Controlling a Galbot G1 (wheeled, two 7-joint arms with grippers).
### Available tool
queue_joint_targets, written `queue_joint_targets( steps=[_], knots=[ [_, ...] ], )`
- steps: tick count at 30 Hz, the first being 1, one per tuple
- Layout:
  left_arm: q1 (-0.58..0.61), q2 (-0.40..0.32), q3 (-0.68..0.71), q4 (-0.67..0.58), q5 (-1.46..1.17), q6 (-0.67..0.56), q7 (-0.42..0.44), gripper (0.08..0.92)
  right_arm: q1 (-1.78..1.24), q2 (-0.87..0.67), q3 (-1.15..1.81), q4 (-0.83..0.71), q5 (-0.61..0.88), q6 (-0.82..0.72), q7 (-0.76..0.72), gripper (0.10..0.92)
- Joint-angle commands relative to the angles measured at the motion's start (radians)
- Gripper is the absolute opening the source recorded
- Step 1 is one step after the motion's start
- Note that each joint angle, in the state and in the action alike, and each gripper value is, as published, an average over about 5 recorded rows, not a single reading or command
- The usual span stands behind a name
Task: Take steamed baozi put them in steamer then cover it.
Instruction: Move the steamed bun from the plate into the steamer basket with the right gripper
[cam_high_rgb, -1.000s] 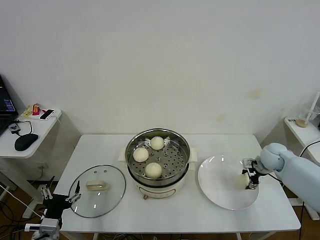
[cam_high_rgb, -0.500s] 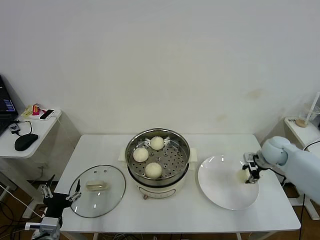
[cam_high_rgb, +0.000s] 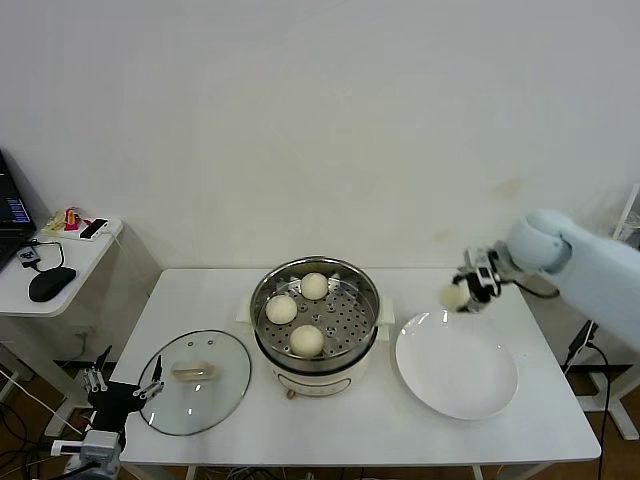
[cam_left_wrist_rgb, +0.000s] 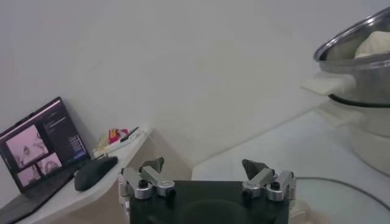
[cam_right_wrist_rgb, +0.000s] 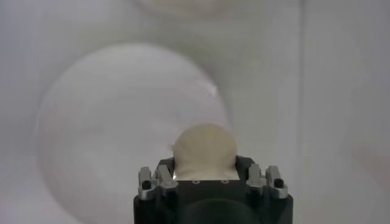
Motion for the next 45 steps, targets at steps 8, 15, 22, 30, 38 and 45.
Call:
queue_joint_targets(
  steps=[8, 15, 22, 30, 38, 45],
  knots=[
    [-0.003, -0.002, -0.004, 0.010, 0.000, -0.002, -0.002, 0.823, 0.285, 0.340, -0.248, 0.034, 0.425, -0.196, 0.139, 0.625],
    [-0.004, -0.008, -0.009, 0.012, -0.002, -0.004, -0.002, 0.823, 0.211, 0.408, -0.277, -0.003, 0.458, -0.264, 0.188, 0.628],
    [-0.010, -0.007, -0.011, 0.011, -0.004, -0.004, -0.002, 0.823, 0.135, 0.448, -0.293, -0.052, 0.422, -0.292, 0.214, 0.627],
    [-0.018, -0.003, -0.017, 0.020, -0.011, -0.006, -0.003, 0.823, 0.110, 0.474, -0.305, -0.074, 0.400, -0.320, 0.238, 0.625],
    [-0.022, 0.000, -0.020, 0.020, -0.013, -0.006, -0.003, 0.823, 0.093, 0.482, -0.308, -0.099, 0.364, -0.321, 0.235, 0.628],
    [-0.022, -0.002, -0.019, 0.021, -0.013, -0.006, -0.003, 0.823, 0.085, 0.472, -0.298, -0.099, 0.349, -0.317, 0.230, 0.628]
  ],
)
